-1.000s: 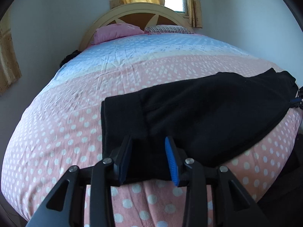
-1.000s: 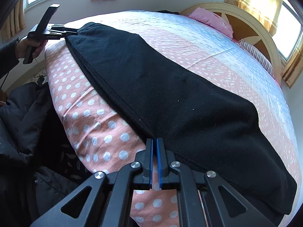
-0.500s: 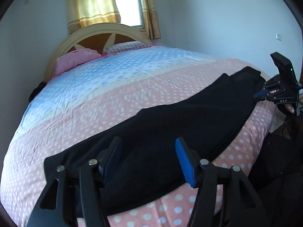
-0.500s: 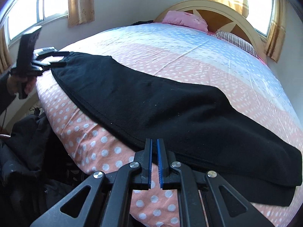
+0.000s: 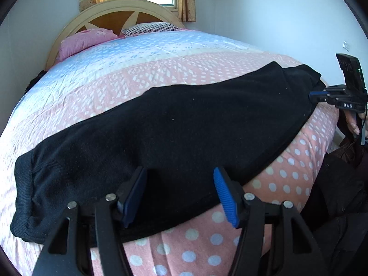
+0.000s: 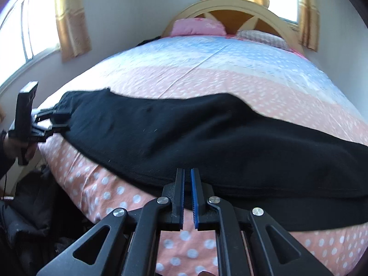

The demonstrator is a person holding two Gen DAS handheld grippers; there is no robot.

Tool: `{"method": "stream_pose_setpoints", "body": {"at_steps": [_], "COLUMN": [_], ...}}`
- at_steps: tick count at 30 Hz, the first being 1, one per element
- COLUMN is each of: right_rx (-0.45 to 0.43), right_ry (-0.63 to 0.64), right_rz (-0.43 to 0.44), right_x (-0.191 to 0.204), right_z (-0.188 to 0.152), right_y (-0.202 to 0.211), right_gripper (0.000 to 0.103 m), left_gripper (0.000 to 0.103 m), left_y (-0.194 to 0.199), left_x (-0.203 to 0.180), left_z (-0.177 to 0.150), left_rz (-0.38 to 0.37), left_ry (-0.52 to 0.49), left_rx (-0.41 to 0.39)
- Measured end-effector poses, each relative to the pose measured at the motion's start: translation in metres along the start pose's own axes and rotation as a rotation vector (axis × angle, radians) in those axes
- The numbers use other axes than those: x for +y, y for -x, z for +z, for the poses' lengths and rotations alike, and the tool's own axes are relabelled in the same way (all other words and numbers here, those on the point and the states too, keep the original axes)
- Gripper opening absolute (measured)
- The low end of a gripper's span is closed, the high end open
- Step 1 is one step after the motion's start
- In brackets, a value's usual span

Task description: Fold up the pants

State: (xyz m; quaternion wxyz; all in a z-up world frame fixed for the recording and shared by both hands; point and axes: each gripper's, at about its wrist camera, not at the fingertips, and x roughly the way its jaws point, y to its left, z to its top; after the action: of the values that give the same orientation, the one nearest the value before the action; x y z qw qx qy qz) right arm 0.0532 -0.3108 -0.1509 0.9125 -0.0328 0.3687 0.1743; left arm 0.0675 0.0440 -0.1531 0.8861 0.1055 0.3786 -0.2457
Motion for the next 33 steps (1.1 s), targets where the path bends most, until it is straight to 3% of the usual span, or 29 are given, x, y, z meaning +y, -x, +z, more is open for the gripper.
{"method": "stream_pose_setpoints", "body": {"at_steps": [2,4,5,6,7,9,12,17,25,26,28,30,33], "right_rx": [-0.032,-0.065,-0.071,-0.086,-0.112,-0.159,-0.198,-0.26,-0.282,-0.268,-0.252,-0.237,-0.301], "right_ry": [-0.033,-0.082,-0.107,-0.156,-0.207,-0.308,-0.474,-0.739,-0.904,-0.914,-0.932,-0.918,-0.834], "right_rz": [-0.013,-0.033,-0.043,-0.059,-0.072,-0.086,-0.187,-0.261,-0.248,-0.238,-0.213,-0.177,-0.188], "right_x": [-0.01,-0.026,-0.033,-0.046,-0.059,-0.083,-0.125,-0.191,-0.253,-0.26,-0.271,-0.273,-0.262], "right_z": [0.0,0.001,0.001,0.001,0.0,-0.002,-0.013,-0.049,-0.074,-0.073,-0.07,-0.059,-0.031], "right_y": [0.011,0.023,0.026,0.032,0.04,0.055,0.078,0.109,0.111,0.107,0.097,0.088,0.101], "right_gripper": [0.006,0.022,0.048,0.067,0.069,0.069,0.069,0.068,0.062,0.059,0.044,0.006,0.006], "left_gripper": [0.063,0.063,0.065,0.065,0.065,0.065,0.065,0.065,0.065,0.065,0.066,0.067,0.071], "left_y": [-0.001,0.002,0.005,0.007,0.008,0.006,-0.002,-0.016,-0.055,-0.06,-0.064,-0.066,-0.067], "left_x": [-0.006,-0.016,-0.026,-0.036,-0.049,-0.071,-0.105,-0.15,-0.161,-0.158,-0.15,-0.147,-0.147], "left_z": [0.007,0.013,0.016,0.021,0.027,0.039,0.056,0.077,0.086,0.085,0.083,0.083,0.082], "left_rz": [-0.013,-0.045,-0.055,-0.062,-0.073,-0.103,-0.159,-0.218,-0.261,-0.267,-0.284,-0.293,-0.29], "left_ry": [-0.007,-0.03,-0.052,-0.081,-0.115,-0.164,-0.235,-0.339,-0.29,-0.274,-0.237,-0.211,-0.213], "left_rx": [0.003,-0.012,-0.029,-0.049,-0.064,-0.084,-0.094,-0.1,-0.022,-0.002,0.007,0.011,0.016]}}
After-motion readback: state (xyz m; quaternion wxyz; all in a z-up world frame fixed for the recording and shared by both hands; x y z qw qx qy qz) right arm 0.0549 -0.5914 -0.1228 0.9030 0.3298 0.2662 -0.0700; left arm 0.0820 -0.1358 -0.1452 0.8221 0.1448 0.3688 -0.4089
